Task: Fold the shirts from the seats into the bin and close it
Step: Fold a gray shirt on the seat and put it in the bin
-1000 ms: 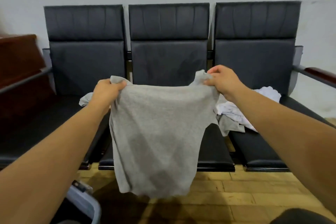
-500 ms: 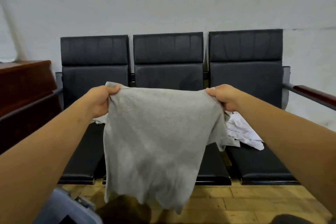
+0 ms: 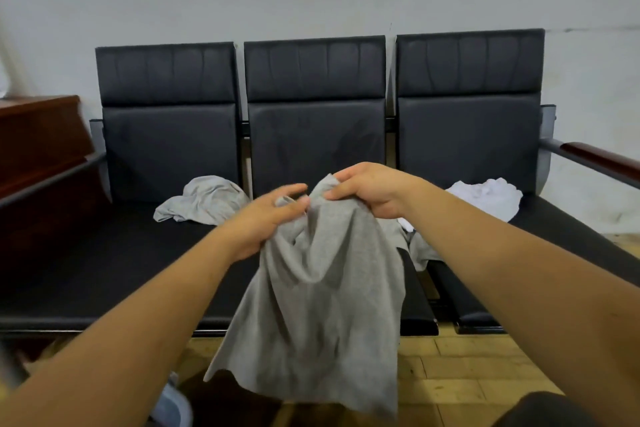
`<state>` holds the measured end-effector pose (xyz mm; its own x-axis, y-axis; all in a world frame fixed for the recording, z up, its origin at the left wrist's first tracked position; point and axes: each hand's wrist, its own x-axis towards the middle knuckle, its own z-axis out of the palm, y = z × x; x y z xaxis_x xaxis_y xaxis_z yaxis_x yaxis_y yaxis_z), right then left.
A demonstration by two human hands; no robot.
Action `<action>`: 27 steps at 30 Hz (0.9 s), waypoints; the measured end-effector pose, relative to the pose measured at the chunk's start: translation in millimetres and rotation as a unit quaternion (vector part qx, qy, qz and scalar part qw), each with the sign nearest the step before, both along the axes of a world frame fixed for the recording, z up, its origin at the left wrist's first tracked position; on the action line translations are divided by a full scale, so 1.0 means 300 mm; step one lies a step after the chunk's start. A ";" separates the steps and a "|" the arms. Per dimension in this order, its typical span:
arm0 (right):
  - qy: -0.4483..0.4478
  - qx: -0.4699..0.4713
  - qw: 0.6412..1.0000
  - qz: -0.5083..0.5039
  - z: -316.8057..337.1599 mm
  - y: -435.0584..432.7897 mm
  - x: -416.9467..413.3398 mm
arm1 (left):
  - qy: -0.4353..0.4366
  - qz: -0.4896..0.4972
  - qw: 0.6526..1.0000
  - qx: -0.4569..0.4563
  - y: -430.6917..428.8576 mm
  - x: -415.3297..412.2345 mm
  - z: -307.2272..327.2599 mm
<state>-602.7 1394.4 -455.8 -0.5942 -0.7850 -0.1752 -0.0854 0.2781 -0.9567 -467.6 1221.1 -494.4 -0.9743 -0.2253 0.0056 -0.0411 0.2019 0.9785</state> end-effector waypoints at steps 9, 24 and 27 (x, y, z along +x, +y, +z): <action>-0.027 -0.011 0.996 0.088 -0.221 -0.003 0.007 | -0.023 -0.019 0.998 0.061 -0.015 -0.004 -0.221; -0.256 -0.178 0.943 -0.113 -0.455 0.120 -0.127 | -0.045 0.157 0.928 0.335 -0.233 -0.025 -0.302; -0.253 -0.184 0.927 -0.207 -0.469 0.131 -0.162 | -0.059 0.167 0.951 0.255 -0.284 -0.017 -0.317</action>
